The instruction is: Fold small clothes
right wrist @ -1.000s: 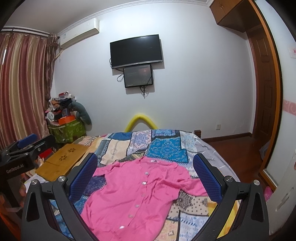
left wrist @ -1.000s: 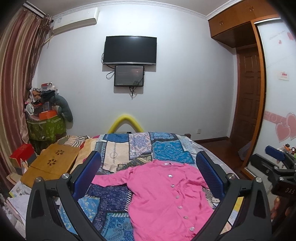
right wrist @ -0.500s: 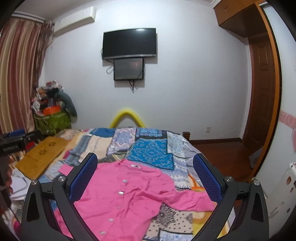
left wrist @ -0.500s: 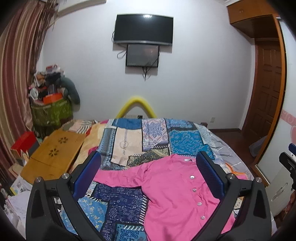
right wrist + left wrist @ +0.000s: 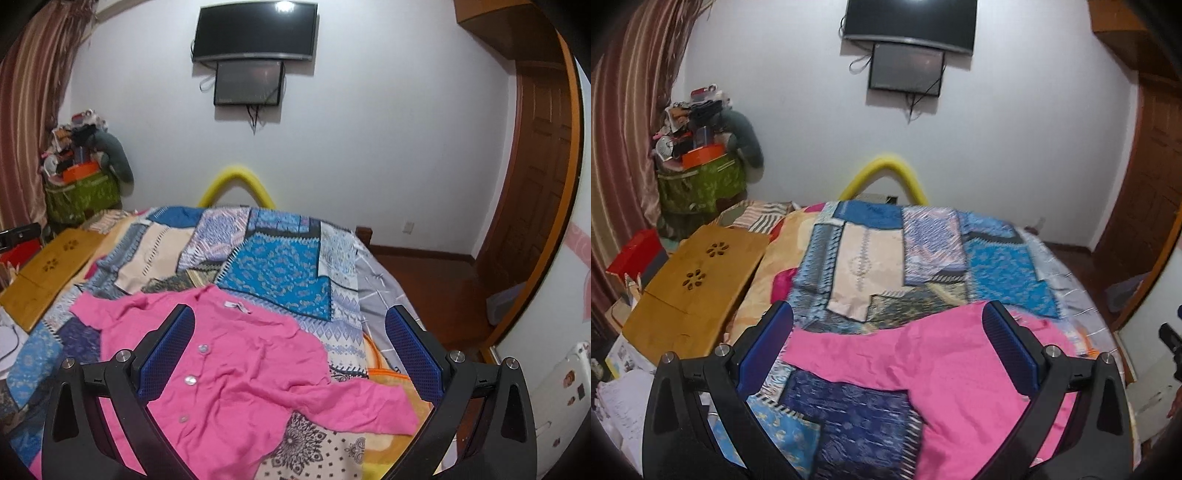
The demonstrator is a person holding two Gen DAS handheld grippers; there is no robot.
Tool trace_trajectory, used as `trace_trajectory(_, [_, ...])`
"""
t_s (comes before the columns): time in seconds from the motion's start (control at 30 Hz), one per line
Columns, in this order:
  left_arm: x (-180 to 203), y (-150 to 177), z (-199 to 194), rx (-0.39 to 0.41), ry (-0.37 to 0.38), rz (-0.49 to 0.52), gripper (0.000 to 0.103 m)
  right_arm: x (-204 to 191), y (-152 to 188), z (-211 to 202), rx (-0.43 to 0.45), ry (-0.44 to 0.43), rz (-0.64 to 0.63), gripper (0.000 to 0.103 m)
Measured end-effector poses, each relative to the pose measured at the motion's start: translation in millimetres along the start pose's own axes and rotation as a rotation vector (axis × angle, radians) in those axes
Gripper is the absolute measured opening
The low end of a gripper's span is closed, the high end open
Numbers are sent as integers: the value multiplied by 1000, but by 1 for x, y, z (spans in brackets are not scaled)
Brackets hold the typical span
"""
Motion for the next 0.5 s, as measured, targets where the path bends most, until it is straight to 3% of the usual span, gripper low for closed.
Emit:
trace_trajectory(0.27, [-36,14,73,-124,-72,-2,103,15,10,55,-108,-64,58,102])
trace_trajectory(0.5, [-74,49,138,-304,-136,-11,103,15,23,91,-195,-98,58,102])
Point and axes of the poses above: each gripper's, at about its wrist camera, not at the fingertips, and z roughly the way its jaws point, x to its right, y to its underside, the point moved 3 cm from there along z, roughly the way its jaws point, and after that the axes turned 2 degrees about -y, right-handed, at the moved point
